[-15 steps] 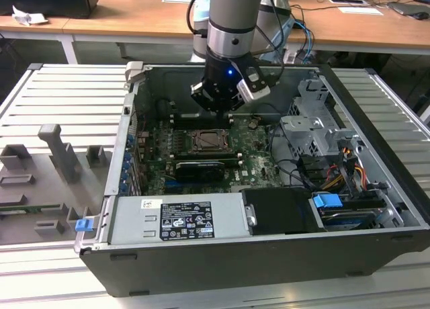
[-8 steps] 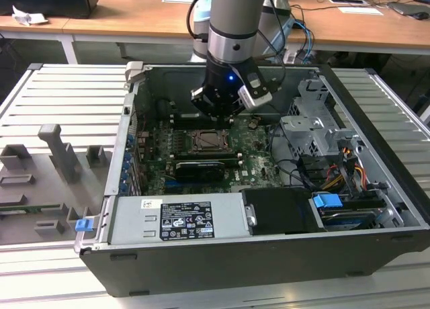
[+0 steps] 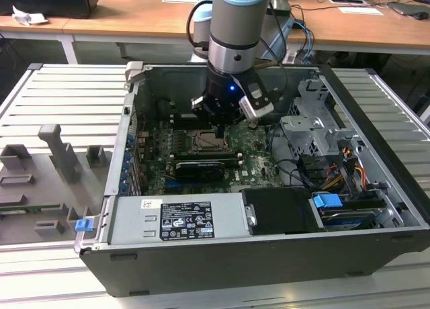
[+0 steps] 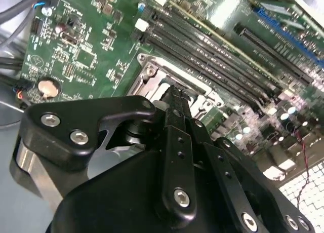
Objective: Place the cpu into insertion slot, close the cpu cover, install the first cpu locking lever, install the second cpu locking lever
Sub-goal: 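Install the second cpu locking lever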
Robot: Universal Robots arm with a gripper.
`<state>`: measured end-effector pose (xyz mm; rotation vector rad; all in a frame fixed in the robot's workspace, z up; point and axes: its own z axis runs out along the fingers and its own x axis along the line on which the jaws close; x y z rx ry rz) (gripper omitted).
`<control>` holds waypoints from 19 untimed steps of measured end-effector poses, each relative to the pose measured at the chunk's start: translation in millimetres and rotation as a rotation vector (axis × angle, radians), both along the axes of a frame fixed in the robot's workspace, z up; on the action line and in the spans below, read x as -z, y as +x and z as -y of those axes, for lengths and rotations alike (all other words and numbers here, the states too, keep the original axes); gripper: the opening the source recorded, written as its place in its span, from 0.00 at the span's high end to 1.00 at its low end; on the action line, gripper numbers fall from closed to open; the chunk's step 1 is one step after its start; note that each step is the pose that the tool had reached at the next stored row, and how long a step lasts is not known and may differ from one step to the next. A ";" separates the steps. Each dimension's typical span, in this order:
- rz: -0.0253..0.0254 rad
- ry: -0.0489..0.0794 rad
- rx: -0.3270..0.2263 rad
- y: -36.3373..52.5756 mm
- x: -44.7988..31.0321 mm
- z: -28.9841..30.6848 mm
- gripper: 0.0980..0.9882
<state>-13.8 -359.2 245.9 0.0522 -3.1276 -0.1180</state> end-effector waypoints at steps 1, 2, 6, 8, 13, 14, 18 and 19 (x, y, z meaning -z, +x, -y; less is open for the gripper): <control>0.0000 0.000 -0.001 -0.1 0.6 1.3 0.99; 0.0000 0.000 -0.002 -0.4 1.6 3.8 0.99; 0.0000 0.004 -0.003 -9.3 2.1 12.5 0.99; 0.0000 0.006 -0.003 -24.6 2.6 14.4 0.99; 0.0000 0.006 -0.003 -35.7 10.2 16.1 0.99; 0.0000 0.007 -0.003 -35.7 13.5 16.6 0.99; 0.0000 0.043 -0.003 -35.8 15.6 23.6 0.99; 0.0001 0.055 -0.003 -36.1 15.7 25.5 0.99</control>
